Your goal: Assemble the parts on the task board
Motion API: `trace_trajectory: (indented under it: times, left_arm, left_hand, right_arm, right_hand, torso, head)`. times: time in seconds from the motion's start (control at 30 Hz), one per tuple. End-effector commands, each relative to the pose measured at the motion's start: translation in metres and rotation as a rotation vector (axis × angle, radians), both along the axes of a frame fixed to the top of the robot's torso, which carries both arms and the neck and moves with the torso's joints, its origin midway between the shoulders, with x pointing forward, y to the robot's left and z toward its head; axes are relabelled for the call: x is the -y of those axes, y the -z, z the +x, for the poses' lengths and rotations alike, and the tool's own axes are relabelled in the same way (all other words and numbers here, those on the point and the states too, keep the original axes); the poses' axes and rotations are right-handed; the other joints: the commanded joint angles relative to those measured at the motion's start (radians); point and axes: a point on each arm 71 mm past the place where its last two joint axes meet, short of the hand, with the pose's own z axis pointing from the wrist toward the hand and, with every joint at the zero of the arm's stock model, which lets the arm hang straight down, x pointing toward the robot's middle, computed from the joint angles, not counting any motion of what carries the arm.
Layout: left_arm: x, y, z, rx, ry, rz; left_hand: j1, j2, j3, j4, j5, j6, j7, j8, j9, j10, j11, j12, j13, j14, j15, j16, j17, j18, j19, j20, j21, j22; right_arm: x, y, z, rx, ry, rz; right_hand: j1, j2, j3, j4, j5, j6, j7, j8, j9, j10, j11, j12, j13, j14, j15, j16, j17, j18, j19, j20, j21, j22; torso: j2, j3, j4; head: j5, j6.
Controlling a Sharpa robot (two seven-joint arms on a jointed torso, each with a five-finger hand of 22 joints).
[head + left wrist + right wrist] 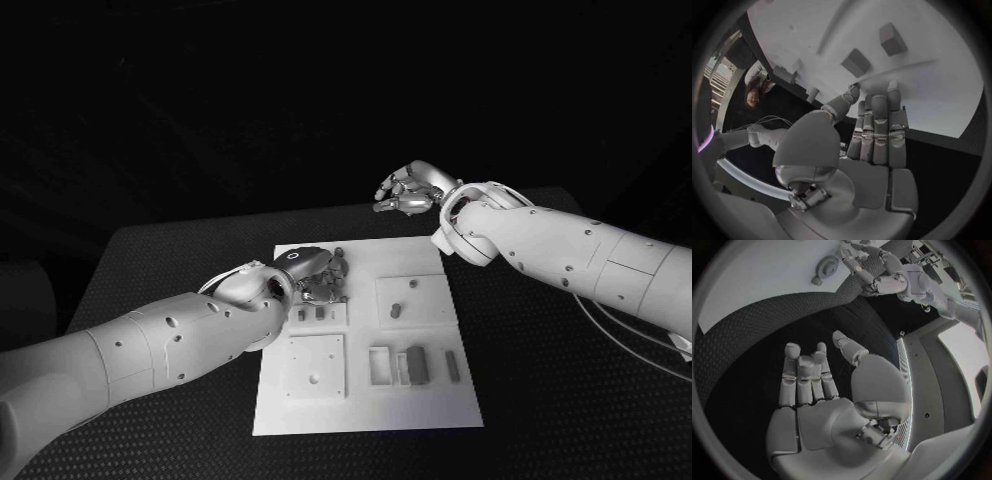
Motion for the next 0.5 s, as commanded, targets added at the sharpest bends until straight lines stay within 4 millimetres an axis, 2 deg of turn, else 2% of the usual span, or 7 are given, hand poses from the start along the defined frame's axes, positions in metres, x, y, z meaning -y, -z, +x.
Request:
trace_trajectory:
  times: [0.03,0.27,0.5]
  left_arm:
    - [0.0012,0.0004,-0.0016,-0.016,0.015,-0.015]
    - [-0.0034,-0.0012,-0.0008,-0.036,0.002,-0.034]
    - [0.0007,0.0002,-0.0047,-0.081,0.036,-0.033]
  left_hand:
    - [-0.006,0.0,-0.006,0.002,-0.001,-0.007,-0.002,-0.005,-0.001,-0.01,0.0,-0.002,-0.001,-0.008,0.0,0.006,0.002,0.031,-0.003,0.007,-0.007,0.007]
    - [-0.016,0.02,-0.013,0.012,0.0,-0.009,-0.001,-0.004,0.0,-0.012,0.001,-0.001,0.0,-0.009,0.001,0.006,0.005,0.032,0.0,0.009,-0.011,0.009]
    - [-0.022,0.037,-0.011,0.018,0.004,-0.007,-0.002,-0.002,0.0,-0.014,0.001,-0.001,0.0,-0.01,0.001,0.006,0.006,0.033,0.0,0.01,-0.015,0.01]
  right_arm:
    - [-0.0013,0.0001,-0.0006,-0.002,-0.015,-0.001]
    - [-0.0008,0.0001,-0.0007,-0.002,-0.014,-0.001]
    - [-0.0009,0.0001,-0.0008,-0.003,-0.015,-0.001]
  right_hand:
    - [0.002,0.01,0.001,-0.006,0.006,-0.001,0.006,-0.002,0.0,-0.007,0.0,0.005,-0.002,-0.005,-0.001,-0.002,-0.001,0.013,-0.006,0.001,-0.004,0.015]
    - [0.002,0.01,0.001,-0.006,0.006,-0.001,0.006,-0.002,0.0,-0.007,0.0,0.005,-0.002,-0.005,-0.001,-0.002,-0.001,0.013,-0.006,0.001,-0.004,0.015]
    - [0.002,0.01,0.001,-0.006,0.006,-0.001,0.006,-0.002,0.0,-0.007,0.0,0.005,-0.002,-0.005,-0.001,-0.002,-0.001,0.013,-0.006,0.001,-0.005,0.015]
  torso:
    - [0.0,0.0003,0.0005]
    - [0.0,0.0,0.0006]
    - [0.0,0.0006,0.0]
  head:
    - [0.0,0.0]
    - [0.001,0.001]
    - [0.001,0.001]
